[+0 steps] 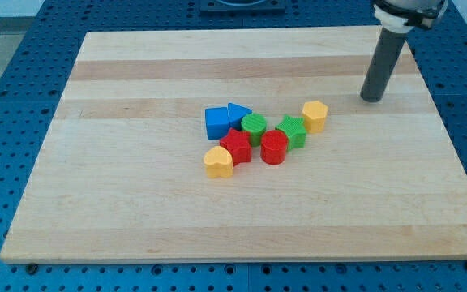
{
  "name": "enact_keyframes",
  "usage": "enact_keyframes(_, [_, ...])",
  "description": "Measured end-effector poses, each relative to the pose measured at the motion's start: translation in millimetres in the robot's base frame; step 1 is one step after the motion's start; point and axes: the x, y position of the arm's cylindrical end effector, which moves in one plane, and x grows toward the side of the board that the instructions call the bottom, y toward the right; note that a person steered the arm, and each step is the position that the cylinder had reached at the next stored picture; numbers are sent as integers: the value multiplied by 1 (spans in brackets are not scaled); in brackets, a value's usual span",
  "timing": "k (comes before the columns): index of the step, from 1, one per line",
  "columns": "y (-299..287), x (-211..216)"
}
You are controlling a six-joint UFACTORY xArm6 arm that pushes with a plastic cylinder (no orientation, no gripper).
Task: Separate the blue blocks
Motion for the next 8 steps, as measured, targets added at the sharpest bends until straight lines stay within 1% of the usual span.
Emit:
enact_keyframes(1, [-78,-7])
enact_keyframes(2, [-180,36])
enact_keyframes(3, [-270,95])
enact_keyframes(4, [-293,99])
enact_keyframes(5, [-297,89])
enact_keyframes(6, [-301,49])
enact_keyframes(7, [-263,45])
enact_keyframes(8, [-283,2])
